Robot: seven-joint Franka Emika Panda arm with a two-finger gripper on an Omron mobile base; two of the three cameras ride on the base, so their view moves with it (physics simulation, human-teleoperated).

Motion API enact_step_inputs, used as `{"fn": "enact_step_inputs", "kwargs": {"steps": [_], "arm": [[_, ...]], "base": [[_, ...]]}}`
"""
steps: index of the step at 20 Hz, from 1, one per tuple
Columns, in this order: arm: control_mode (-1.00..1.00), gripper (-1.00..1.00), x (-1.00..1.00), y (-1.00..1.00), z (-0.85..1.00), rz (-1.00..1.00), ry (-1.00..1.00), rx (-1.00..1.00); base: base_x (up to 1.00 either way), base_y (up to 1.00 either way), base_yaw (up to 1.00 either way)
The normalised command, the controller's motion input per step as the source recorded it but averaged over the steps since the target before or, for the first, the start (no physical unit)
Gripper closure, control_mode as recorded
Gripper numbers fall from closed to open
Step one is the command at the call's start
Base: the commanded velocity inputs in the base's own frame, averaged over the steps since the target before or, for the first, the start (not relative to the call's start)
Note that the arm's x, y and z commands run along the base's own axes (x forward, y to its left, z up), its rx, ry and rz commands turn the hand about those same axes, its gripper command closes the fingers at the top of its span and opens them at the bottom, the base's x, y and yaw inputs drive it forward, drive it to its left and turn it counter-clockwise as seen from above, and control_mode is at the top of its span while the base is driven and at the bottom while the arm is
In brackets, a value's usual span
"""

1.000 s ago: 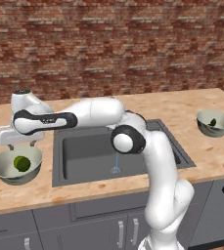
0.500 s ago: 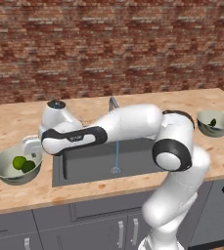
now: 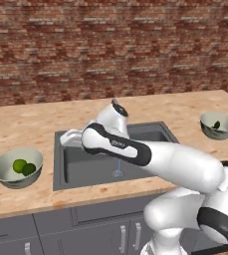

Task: Pick the limes from the sink and place them in one bowl. Place the squash in the other bowl. Then turn off the sink faucet.

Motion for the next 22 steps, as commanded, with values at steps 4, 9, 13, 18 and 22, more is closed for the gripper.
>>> {"fn": "enact_step_inputs", "kwargs": {"steps": [4, 9, 13, 18, 22], "arm": [[-1.00, -1.00, -0.08, -0.94, 0.91, 0.00, 0.02, 0.06], [-1.00, -1.00, -0.19, -0.78, 0.65, -0.03, 0.08, 0.00], [-1.00, -1.00, -0.08, -0.79, 0.39, -0.09, 0.12, 0.00], [-1.00, -1.00, 0.00, -0.99, 0.04, -0.09, 0.05, 0.09], [-1.00, -1.00, 0.05, -1.00, 0.00, -0.06, 0.02, 0.14]], "base": [[0.00, 0.00, 0.00], [0.00, 0.00, 0.00], [0.00, 0.00, 0.00], [0.00, 0.00, 0.00], [0.00, 0.00, 0.00]]}}
